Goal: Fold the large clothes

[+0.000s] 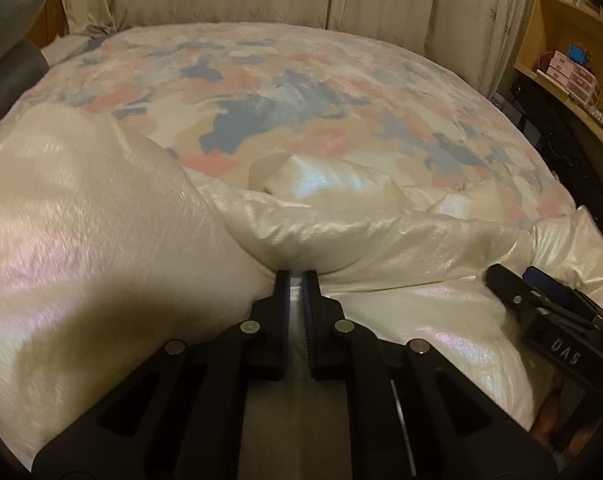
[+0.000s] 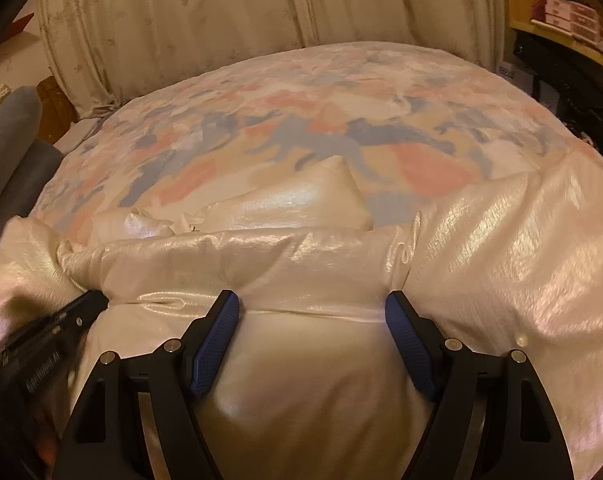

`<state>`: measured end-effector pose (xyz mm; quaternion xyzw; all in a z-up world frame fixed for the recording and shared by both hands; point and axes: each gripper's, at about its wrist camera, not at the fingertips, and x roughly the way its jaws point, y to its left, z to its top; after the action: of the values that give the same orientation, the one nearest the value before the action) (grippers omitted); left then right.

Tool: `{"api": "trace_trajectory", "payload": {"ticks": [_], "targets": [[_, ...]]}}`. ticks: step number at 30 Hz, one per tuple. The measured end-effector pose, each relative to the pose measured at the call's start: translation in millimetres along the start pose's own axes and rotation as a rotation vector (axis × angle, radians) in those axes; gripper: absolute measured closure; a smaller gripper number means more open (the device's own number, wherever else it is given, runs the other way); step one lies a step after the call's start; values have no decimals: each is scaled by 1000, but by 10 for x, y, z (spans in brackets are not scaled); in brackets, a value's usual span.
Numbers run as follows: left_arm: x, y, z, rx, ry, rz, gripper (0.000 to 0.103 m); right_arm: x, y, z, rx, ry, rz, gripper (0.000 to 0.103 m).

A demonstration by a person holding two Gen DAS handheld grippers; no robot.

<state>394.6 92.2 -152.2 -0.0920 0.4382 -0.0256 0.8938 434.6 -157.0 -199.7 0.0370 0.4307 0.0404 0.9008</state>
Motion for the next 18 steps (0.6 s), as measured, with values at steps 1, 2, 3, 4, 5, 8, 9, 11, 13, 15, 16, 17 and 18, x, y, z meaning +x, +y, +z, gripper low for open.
{"api": "trace_trajectory", "payload": {"ticks": [1, 2, 3, 4, 5, 8, 9, 11, 13, 15, 16, 17, 18], "targets": [[-23, 52, 31, -6, 7, -2, 98, -33, -50, 31, -1, 5, 6, 27], [-53, 115, 70, -13, 14, 7, 99, -67, -106, 49, 1, 4, 3, 29], [-95, 203, 118, -25, 19, 20, 99, -116, -178, 79, 5, 1, -7, 29], [-129, 281, 159, -38, 22, 26, 99, -160, -259, 112, 12, -3, -22, 30], [-181, 396, 215, -58, 27, 45, 99, -202, -349, 143, 25, -5, -32, 30], [-334, 669, 332, -90, 29, 101, 99, -326, -597, 221, 61, -10, -73, 30], [-389, 727, 354, -92, 28, 115, 99, -368, -662, 239, 68, -12, -82, 30], [-551, 869, 397, -96, 18, 166, 99, -478, -786, 261, 83, -18, -105, 29], [-716, 1003, 398, -116, 7, 189, 98, -629, -919, 258, 119, -23, -107, 29], [-974, 1159, 359, -135, -10, 206, 98, -795, -1021, 221, 151, -35, -94, 29], [-1079, 1209, 328, -137, -14, 210, 98, -879, -1057, 208, 160, -41, -94, 29], [-1232, 1278, 278, -139, -25, 219, 97, -971, -1076, 184, 166, -50, -97, 29], [-1357, 1326, 224, -140, -36, 216, 95, -1073, -1082, 154, 168, -59, -99, 29]]}}
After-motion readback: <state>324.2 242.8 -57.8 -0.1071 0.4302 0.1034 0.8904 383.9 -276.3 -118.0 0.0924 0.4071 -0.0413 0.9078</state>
